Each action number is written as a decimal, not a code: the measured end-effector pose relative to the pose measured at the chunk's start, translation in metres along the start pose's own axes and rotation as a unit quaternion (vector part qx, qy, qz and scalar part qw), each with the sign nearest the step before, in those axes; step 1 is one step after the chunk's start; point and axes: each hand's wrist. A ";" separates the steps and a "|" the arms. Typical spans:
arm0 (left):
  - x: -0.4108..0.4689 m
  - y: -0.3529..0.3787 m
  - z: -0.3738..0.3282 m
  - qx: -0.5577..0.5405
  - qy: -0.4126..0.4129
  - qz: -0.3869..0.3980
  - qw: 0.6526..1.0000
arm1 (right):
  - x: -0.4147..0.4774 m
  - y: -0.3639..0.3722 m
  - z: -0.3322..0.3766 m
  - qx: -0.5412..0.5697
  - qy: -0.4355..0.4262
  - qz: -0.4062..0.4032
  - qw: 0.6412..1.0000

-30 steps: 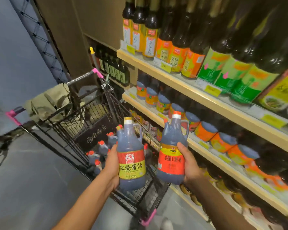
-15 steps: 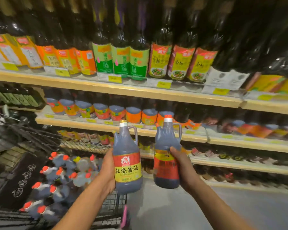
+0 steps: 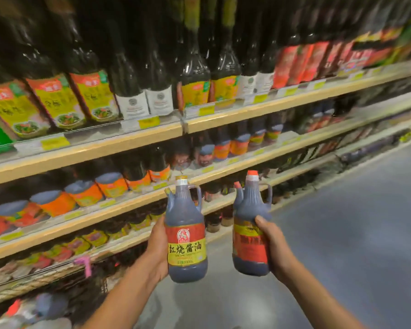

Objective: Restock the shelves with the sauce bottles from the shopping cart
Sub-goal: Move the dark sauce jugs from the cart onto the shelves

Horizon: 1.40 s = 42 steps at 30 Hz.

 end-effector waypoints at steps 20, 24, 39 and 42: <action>0.031 0.250 0.102 0.161 -0.127 0.256 0.945 | -0.058 -0.237 0.029 0.152 -0.042 -0.238 0.958; 0.053 0.284 0.103 0.180 -0.141 0.306 0.924 | -0.049 -0.259 0.034 0.176 -0.050 -0.269 0.946; 0.155 0.450 0.110 0.253 -0.175 0.471 0.827 | 0.016 -0.334 0.095 0.250 -0.074 -0.367 0.893; 0.160 0.489 0.122 0.262 -0.184 0.481 0.816 | 0.023 -0.361 0.109 0.242 -0.074 -0.402 0.880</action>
Point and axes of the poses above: each hand's wrist, its own x-axis towards the middle knuckle, its own y-axis out of the palm, z = x × y, and after that the axes turned 6 degrees about y, right-handed
